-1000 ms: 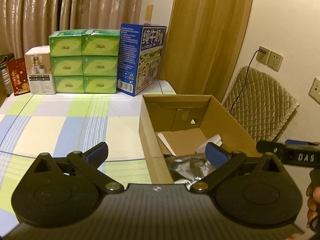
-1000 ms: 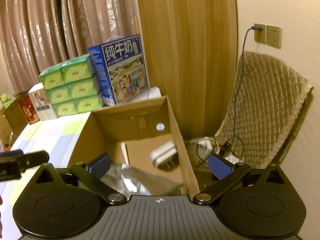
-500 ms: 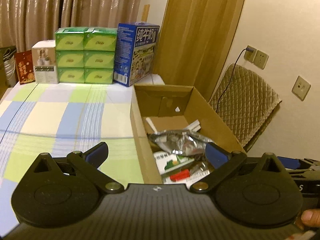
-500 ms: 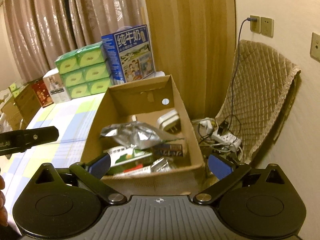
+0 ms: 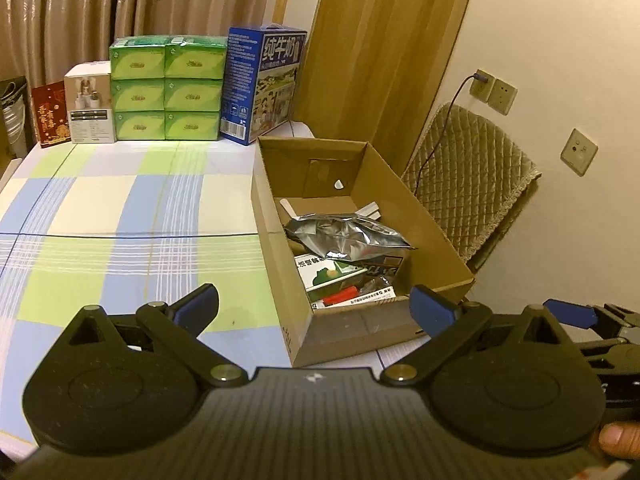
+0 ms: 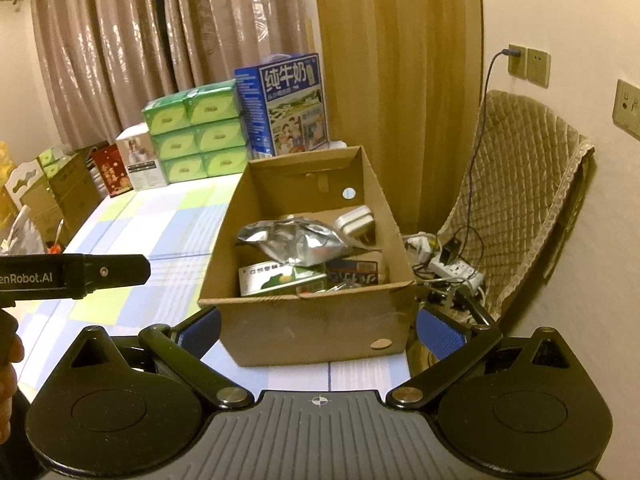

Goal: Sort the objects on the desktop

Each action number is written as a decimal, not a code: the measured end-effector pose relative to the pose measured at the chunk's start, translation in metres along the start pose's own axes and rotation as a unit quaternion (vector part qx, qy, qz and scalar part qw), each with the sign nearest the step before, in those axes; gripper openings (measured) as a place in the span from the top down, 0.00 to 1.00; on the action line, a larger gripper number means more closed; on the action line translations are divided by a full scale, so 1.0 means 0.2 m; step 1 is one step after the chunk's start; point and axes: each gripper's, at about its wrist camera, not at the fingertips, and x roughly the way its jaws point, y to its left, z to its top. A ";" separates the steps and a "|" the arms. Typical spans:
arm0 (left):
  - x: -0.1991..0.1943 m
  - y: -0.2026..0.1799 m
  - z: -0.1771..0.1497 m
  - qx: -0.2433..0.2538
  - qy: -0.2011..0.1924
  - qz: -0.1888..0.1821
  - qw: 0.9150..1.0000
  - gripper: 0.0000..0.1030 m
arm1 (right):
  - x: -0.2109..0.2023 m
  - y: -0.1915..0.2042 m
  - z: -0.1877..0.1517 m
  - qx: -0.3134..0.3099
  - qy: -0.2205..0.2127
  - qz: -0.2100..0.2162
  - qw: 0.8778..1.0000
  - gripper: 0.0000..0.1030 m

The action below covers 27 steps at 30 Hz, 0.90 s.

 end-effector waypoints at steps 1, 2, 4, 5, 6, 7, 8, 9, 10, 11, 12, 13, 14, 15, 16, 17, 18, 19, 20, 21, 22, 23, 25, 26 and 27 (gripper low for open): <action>-0.01 0.00 -0.01 -0.003 -0.001 0.003 1.000 0.02 | -0.01 0.01 -0.01 0.000 0.000 0.001 1.000 0.02; -0.03 0.00 -0.01 -0.006 -0.001 0.006 1.000 0.01 | -0.02 0.01 -0.01 0.001 0.000 0.003 1.000 0.02; -0.05 0.00 -0.01 -0.011 -0.002 0.011 1.000 0.01 | -0.03 0.02 -0.02 0.000 0.003 0.005 1.000 0.02; -0.06 0.00 -0.02 -0.015 -0.003 0.013 1.000 0.01 | -0.04 0.03 -0.02 -0.002 0.003 0.005 1.000 0.02; -0.06 0.01 -0.02 -0.018 -0.004 0.018 1.000 0.01 | -0.04 0.04 -0.03 -0.003 0.004 0.006 1.000 0.02; -0.07 0.01 -0.02 -0.022 -0.006 0.023 0.999 0.01 | -0.05 0.04 -0.03 -0.005 0.004 0.006 1.000 0.02; -0.08 0.02 -0.02 -0.027 -0.007 0.028 0.999 0.01 | -0.06 0.05 -0.03 -0.007 0.003 0.006 1.000 0.02; -0.08 0.03 -0.02 -0.030 -0.008 0.028 0.999 0.01 | -0.06 0.05 -0.04 -0.007 0.002 0.005 1.000 0.02; -0.09 0.03 -0.02 -0.032 -0.008 0.026 0.999 0.01 | -0.07 0.05 -0.04 -0.007 0.002 0.005 1.000 0.02; -0.09 0.03 -0.02 -0.035 -0.008 0.025 0.999 0.01 | -0.07 0.05 -0.04 -0.007 0.001 0.006 1.000 0.02; -0.10 0.04 -0.02 -0.038 -0.008 0.026 0.999 0.01 | -0.08 0.05 -0.04 -0.006 0.000 0.006 1.000 0.02; -0.11 0.04 -0.02 -0.038 -0.005 0.027 0.999 0.01 | -0.09 0.05 -0.03 -0.007 -0.002 0.006 1.000 0.02; -0.11 0.04 -0.02 -0.037 0.000 0.025 0.999 0.01 | -0.09 0.06 -0.03 -0.008 -0.003 0.005 1.000 0.02; -0.11 0.04 -0.02 -0.037 0.003 0.022 0.999 0.01 | -0.10 0.06 -0.03 -0.008 -0.005 0.005 1.000 0.02; -0.11 0.03 -0.02 -0.037 0.004 0.020 0.999 0.01 | -0.10 0.07 -0.02 -0.009 -0.006 0.006 1.000 0.02; -0.11 0.03 -0.03 -0.036 0.004 0.020 0.999 0.01 | -0.11 0.07 -0.02 -0.009 -0.008 0.006 1.000 0.02; -0.12 0.02 -0.03 -0.034 0.004 0.020 0.999 0.01 | -0.12 0.07 -0.01 -0.010 -0.009 0.006 1.000 0.02; -0.12 0.02 -0.03 -0.031 0.004 0.020 0.999 0.01 | -0.12 0.08 -0.01 -0.010 -0.011 0.006 1.000 0.02; -0.12 0.01 -0.04 -0.029 0.003 0.021 0.999 0.01 | -0.13 0.08 0.00 -0.010 -0.013 0.007 1.000 0.02; -0.13 0.00 -0.04 -0.026 0.003 0.022 0.999 0.01 | -0.14 0.08 0.00 -0.011 -0.015 0.008 1.000 0.02; -0.13 0.00 -0.04 -0.026 0.002 0.022 0.999 0.01 | -0.15 0.08 0.00 -0.011 -0.017 0.009 1.000 0.02; -0.13 0.00 -0.04 -0.027 0.001 0.022 0.999 0.01 | -0.15 0.08 0.00 -0.011 -0.019 0.010 1.000 0.02; -0.14 -0.01 -0.04 -0.026 -0.004 0.029 0.999 0.01 | -0.17 0.09 0.01 -0.011 -0.023 0.010 1.000 0.02; -0.14 -0.01 -0.04 -0.024 -0.005 0.032 0.999 0.01 | -0.18 0.09 0.01 -0.011 -0.024 0.010 1.000 0.02; -0.15 -0.02 -0.04 -0.021 -0.006 0.033 0.999 0.01 | -0.18 0.09 0.01 -0.011 -0.026 0.010 1.000 0.02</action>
